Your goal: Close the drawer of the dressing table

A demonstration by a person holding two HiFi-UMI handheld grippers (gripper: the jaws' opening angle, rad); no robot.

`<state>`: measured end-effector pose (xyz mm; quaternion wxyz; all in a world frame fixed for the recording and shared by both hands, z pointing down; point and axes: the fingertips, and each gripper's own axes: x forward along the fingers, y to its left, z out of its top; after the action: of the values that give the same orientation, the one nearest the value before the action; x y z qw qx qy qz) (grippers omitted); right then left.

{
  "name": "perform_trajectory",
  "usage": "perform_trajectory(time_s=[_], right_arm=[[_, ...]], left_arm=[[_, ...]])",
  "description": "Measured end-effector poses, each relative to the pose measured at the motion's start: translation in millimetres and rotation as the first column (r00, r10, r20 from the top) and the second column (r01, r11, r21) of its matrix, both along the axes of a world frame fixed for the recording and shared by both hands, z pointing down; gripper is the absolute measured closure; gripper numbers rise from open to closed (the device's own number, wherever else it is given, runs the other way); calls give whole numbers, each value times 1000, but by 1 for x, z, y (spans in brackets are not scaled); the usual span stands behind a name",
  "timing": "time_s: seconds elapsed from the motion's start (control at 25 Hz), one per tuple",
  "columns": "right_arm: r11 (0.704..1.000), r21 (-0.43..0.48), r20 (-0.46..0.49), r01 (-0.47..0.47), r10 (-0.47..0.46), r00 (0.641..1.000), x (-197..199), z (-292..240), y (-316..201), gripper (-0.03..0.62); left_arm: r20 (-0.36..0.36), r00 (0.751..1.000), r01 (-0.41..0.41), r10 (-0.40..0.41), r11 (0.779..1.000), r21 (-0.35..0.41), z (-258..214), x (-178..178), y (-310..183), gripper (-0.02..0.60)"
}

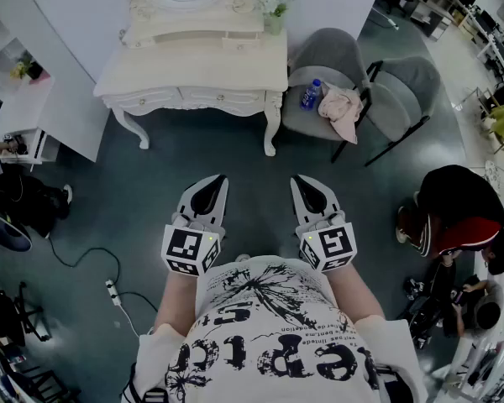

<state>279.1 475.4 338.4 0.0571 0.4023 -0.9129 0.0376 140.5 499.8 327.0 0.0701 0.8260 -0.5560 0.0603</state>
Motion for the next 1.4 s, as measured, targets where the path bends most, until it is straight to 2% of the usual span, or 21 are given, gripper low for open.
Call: perform_trajectory(time_s=[0.36,0.68,0.96,1.16,1.4], right_arm=[[1000,1,-18,-3,3,1000,-10,2,6,577],[999,-33,-16,-30,30,999,-38,15,13,577],[990,-117,5,-83,84,996,-59,38,11,577],[992,-112,-31,-67,64,997,-75,49,0,577],[994,-111,-16,-22,20,1000,-87,52,-51,577]], left_arm=[[12,1000,-4,4,1000,-8,-1,-8,7,562],[1,1000,-23,23,999,-46,16,-39,10,562],[0,998,-66,66,994,-87,33,-66,11,562],[-9,999,-34,33,994,-101,42,-85,-2,561],[-15,1000,24,-26,994,-109,48,-98,-41,563]])
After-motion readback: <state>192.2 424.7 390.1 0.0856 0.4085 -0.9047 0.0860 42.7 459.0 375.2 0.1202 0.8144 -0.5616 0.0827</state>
